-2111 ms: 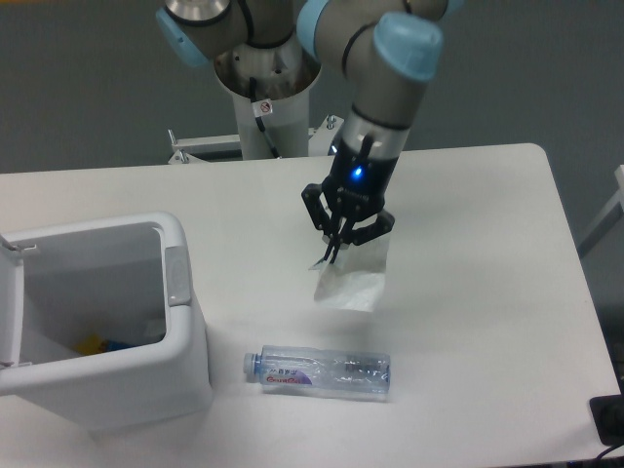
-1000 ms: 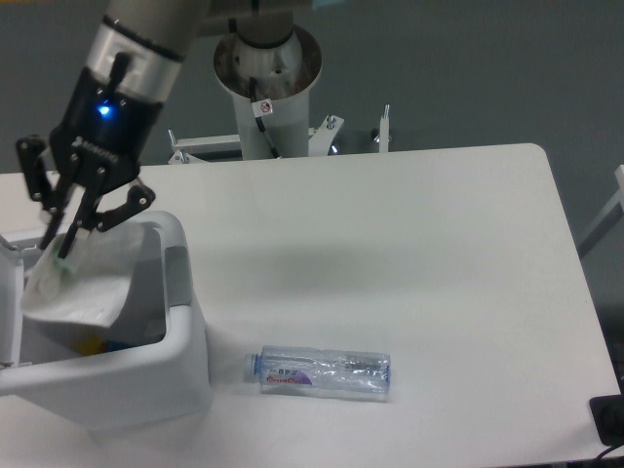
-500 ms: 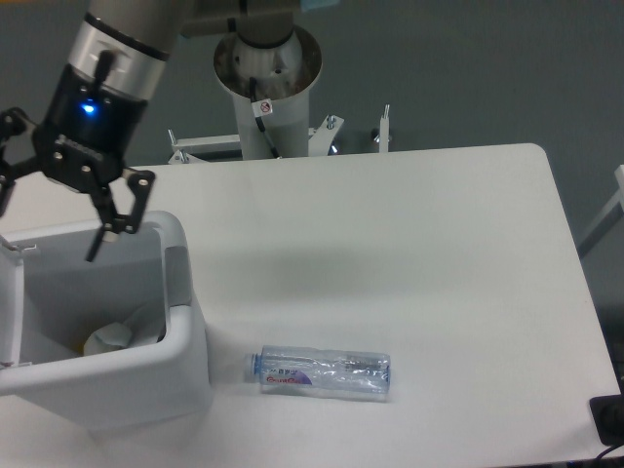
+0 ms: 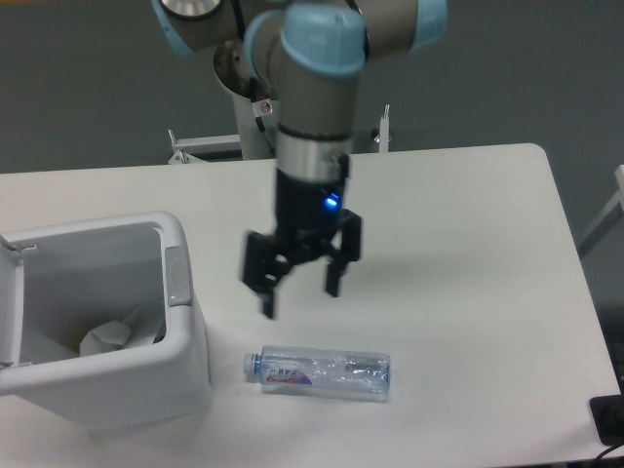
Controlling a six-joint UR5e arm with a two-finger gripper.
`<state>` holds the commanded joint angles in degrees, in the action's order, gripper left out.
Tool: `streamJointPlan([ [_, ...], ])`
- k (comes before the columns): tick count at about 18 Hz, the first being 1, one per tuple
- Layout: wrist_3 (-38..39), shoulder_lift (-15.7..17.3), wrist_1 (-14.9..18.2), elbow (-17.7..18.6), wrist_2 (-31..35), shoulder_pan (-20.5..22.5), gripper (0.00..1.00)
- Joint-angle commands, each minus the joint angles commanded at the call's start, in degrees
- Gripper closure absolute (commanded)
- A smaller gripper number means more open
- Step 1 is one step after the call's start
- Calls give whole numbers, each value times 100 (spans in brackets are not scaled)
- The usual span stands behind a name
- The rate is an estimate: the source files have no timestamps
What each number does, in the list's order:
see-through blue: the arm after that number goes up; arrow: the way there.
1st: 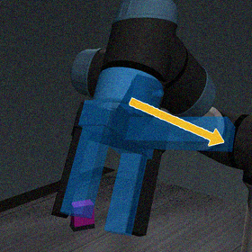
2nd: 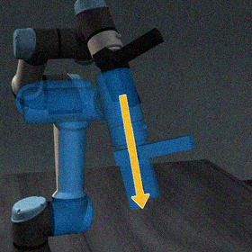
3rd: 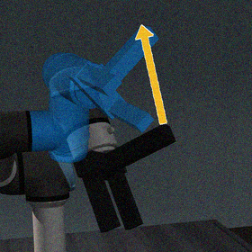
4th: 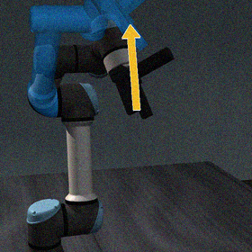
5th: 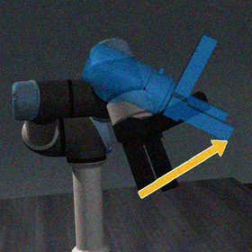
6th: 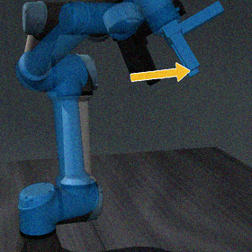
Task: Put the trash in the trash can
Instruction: 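Move the gripper to the clear water bottle and lower it, then close the gripper on the bottle's end and pivot it upward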
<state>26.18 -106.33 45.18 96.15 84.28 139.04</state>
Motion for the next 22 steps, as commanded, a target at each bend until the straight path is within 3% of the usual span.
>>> streamJointPlan([
  [6, 334, -949, -44, -254, 27, 18, 0],
  [10, 388, -1600, -35, -773, 36, 18, 0],
  [17, 720, -1628, 0, -580, 245, 18, 0],
  [22, 879, -1785, -18, -676, 264, 18, 0],
])
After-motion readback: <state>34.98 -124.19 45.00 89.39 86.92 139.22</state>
